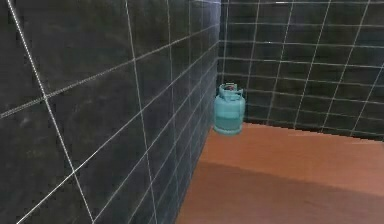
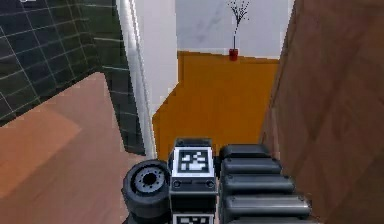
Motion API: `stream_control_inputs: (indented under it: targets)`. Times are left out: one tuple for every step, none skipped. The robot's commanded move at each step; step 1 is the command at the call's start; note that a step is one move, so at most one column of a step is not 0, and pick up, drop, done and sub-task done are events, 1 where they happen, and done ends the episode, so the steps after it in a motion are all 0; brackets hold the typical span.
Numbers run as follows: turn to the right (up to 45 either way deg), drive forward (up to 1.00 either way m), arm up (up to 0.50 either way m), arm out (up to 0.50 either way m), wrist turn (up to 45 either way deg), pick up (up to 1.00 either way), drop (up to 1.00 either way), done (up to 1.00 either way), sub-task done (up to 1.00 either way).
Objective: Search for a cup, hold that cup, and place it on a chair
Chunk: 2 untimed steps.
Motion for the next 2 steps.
stream_control_inputs:
  targets:
    - [30.0,0.0,0.0,0.0,0.0,0.0,0.0,0.0,0.0]
    - [0.0,0.15,0.0,0.0,0.0,0.0,0.0,0.0,0.0]
